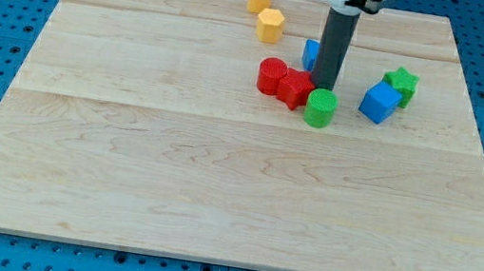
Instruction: Drag the red blocks to the top left side slightly
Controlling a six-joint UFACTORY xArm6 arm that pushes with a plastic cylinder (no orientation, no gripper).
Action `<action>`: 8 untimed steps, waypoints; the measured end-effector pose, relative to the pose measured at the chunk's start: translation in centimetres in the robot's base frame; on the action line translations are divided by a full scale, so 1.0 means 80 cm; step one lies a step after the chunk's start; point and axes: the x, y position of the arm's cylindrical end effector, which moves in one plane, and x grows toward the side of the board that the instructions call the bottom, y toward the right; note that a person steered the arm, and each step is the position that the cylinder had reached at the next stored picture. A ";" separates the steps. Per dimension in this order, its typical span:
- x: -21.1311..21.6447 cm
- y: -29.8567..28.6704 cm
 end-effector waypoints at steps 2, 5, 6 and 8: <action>0.007 -0.046; 0.017 -0.082; 0.014 -0.108; 0.002 -0.092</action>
